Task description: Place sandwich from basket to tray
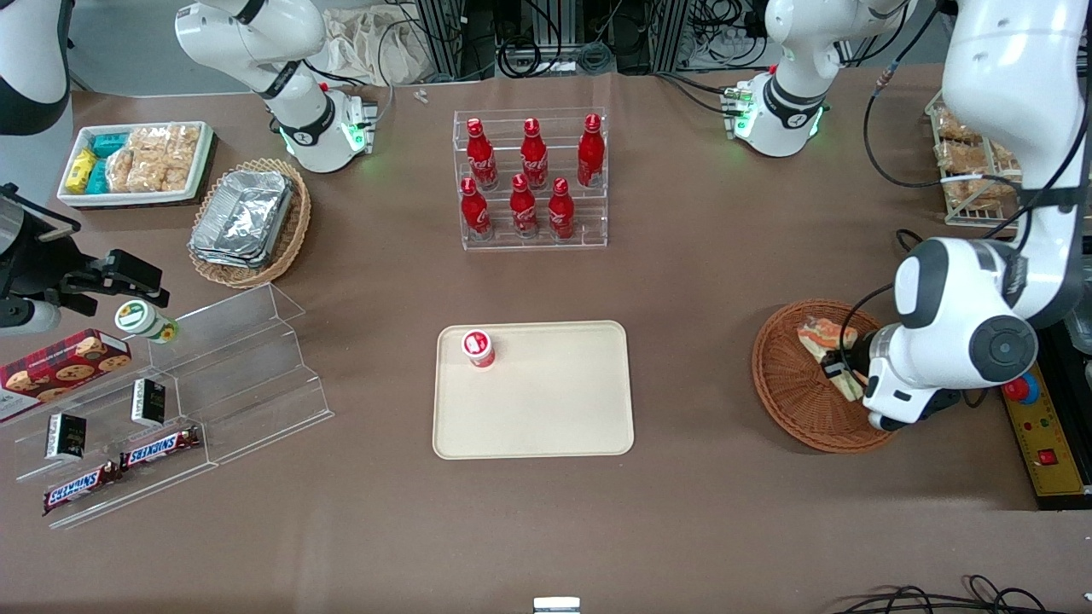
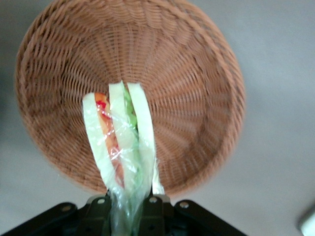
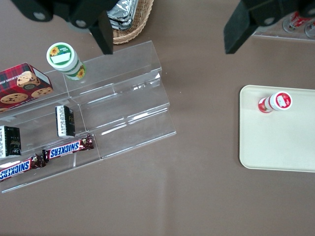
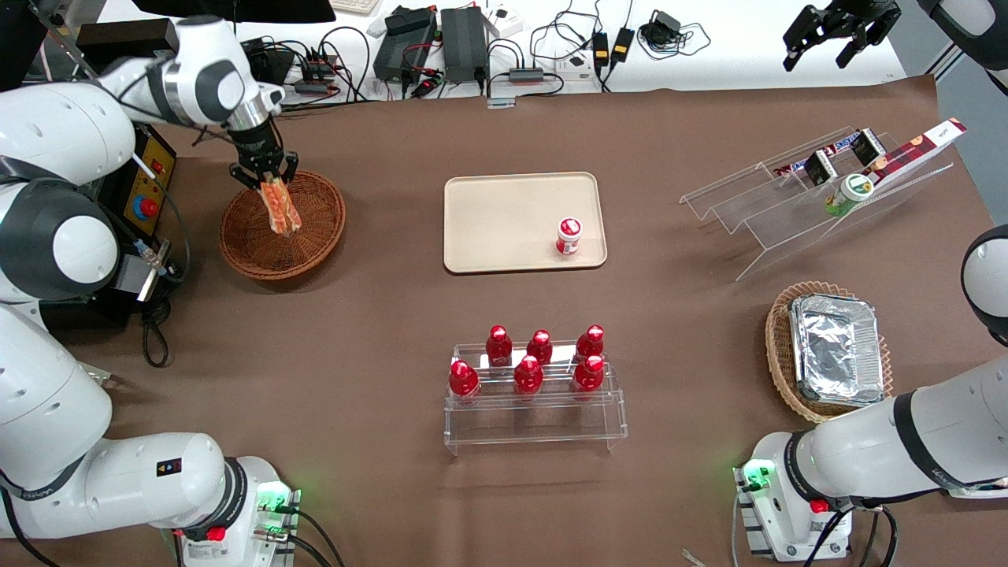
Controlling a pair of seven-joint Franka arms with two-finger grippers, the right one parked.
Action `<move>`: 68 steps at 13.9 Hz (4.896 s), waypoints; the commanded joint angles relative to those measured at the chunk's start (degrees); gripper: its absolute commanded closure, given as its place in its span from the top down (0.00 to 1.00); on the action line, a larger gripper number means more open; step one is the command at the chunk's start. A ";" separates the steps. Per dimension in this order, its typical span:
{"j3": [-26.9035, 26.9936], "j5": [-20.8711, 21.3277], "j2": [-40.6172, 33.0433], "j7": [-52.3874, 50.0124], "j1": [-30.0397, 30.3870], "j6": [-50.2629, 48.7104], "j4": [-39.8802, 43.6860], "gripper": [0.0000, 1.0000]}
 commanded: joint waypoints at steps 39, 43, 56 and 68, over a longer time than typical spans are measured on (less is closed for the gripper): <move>-12.77 11.22 22.89 -11.24 -25.70 12.26 17.78 1.00; -13.74 8.51 12.87 -3.36 -19.82 -4.44 17.51 1.00; -13.03 4.97 -5.34 13.37 2.41 -27.23 18.04 1.00; -8.91 4.97 -6.84 14.77 10.52 -23.47 17.87 1.00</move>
